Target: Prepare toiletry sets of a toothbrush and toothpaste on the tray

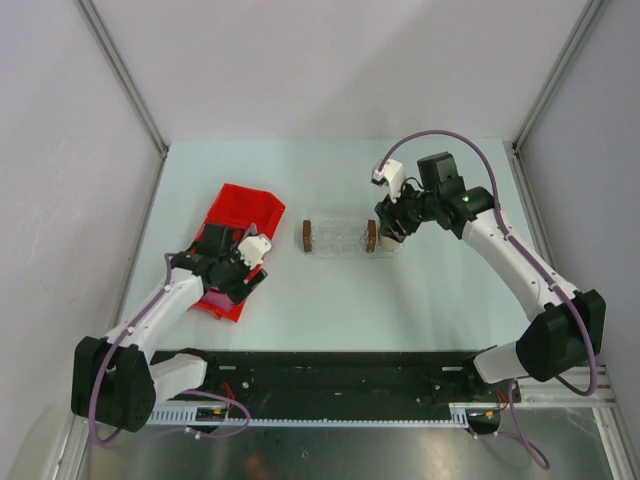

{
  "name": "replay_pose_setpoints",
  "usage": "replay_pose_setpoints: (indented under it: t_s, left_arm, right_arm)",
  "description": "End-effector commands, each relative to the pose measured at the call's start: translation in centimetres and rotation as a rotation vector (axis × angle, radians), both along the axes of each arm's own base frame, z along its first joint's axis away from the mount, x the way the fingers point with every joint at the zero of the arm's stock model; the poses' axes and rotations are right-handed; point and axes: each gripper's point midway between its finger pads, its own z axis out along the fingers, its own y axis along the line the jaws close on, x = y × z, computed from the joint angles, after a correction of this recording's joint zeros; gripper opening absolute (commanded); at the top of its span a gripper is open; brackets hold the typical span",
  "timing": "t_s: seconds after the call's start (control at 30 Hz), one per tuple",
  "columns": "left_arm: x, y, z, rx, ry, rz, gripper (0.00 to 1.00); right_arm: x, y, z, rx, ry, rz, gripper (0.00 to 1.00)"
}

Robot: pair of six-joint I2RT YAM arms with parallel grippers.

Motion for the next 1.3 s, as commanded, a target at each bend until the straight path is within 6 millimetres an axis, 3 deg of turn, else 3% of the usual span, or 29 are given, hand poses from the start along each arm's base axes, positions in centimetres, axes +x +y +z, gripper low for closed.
replay_pose_setpoints:
  t_s: [0.0, 0.27, 0.73, 1.27]
  left_arm:
    - [0.2, -0.4, -0.8, 0.005, -0.003, 0.047, 0.84]
    - [0.2, 0.1, -1.3, 0.043, -0.030, 0.085, 0.81]
    - [0.1, -0.1, -1.5, 0.034, -0.032, 0.083, 0.60]
    - [0.0, -0.3, -1.1, 0.023, -0.054, 0.066, 0.43]
  right_arm:
    - [0.1, 0.2, -0.2, -0.004, -0.004, 0.014, 0.59]
    - [0.1, 0.0, -0.8, -0.012, 0.013, 0.014, 0.59]
    - [-0.1, 0.1, -1.2, -0.015, 0.031, 0.023, 0.59]
    - [-0.3, 0.1, -1.5, -0.013, 0.050, 0.029, 0.59]
